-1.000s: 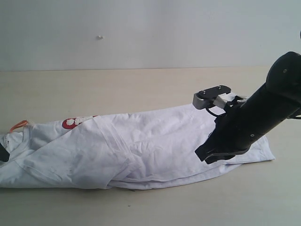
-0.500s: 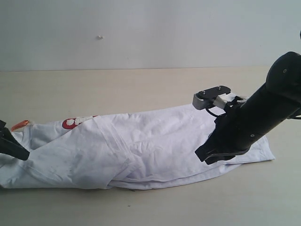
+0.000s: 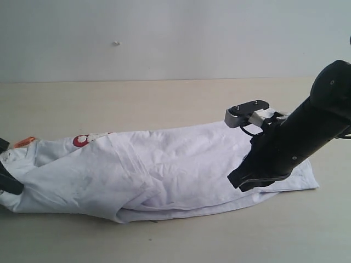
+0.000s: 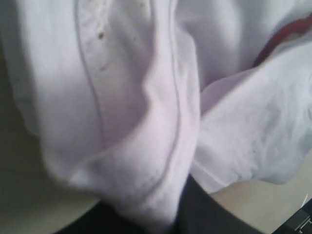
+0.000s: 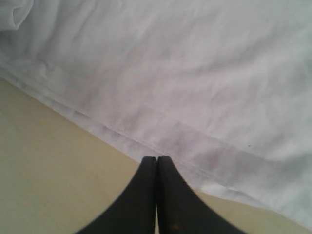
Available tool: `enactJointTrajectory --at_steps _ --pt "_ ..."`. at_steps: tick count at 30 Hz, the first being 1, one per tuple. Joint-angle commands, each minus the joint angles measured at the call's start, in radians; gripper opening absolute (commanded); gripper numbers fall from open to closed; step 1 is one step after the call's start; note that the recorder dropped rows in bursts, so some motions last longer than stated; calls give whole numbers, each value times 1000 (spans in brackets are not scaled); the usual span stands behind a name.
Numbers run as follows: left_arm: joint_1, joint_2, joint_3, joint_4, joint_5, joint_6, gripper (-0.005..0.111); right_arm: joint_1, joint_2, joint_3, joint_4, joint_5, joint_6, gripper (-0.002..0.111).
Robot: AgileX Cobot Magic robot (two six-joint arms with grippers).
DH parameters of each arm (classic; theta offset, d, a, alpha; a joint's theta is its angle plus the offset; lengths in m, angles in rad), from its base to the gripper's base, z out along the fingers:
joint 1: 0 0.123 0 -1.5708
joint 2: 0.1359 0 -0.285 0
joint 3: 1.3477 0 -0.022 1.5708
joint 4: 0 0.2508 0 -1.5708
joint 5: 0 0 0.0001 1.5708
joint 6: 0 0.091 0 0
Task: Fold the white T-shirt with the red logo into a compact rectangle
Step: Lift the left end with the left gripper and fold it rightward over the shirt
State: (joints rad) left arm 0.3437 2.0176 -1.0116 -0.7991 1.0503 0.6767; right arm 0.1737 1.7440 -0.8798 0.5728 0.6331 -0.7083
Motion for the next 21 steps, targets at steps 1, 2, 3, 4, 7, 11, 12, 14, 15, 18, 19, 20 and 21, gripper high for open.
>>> enactJointTrajectory --at_steps 1,2,3,4,7,11,12,14,15,18,19,20,21 --pt "76 -111 -38 -31 -17 -28 1 1 -12 -6 -7 -11 -4 0" --pt "90 -130 -41 -41 -14 -30 1 1 -12 -6 -12 -20 -4 0" --pt "100 -144 -41 -59 -10 -30 1 1 -12 -6 -21 -28 -4 0" --pt "110 -161 -41 -91 -2 -30 1 1 -12 -6 -39 -41 5 0" --pt "114 -193 -41 -232 69 5 1 1 -12 -6 -92 -85 61 0" --pt "-8 -234 -41 -472 171 90 1 1 -12 -6 -121 -125 109 0" --pt "-43 -242 -41 -498 171 94 1 1 -12 -6 -121 -125 109 0" --pt "-128 -249 -41 -568 171 104 1 1 -12 -6 -129 -141 111 0" --pt "-181 -249 -41 -610 171 106 1 1 -14 -6 -151 -171 159 0" --pt "-324 -249 -58 -652 129 111 1 1 -42 -6 -346 -240 359 0" --pt "-362 -249 -62 -659 94 107 1 -1 -53 -6 -425 -255 427 0" --pt "-408 -249 -64 -679 52 107 1 -6 -71 -6 -525 -270 548 0" --pt "-471 -245 -71 -710 -15 107 1 -24 -93 -6 -671 -282 703 0"
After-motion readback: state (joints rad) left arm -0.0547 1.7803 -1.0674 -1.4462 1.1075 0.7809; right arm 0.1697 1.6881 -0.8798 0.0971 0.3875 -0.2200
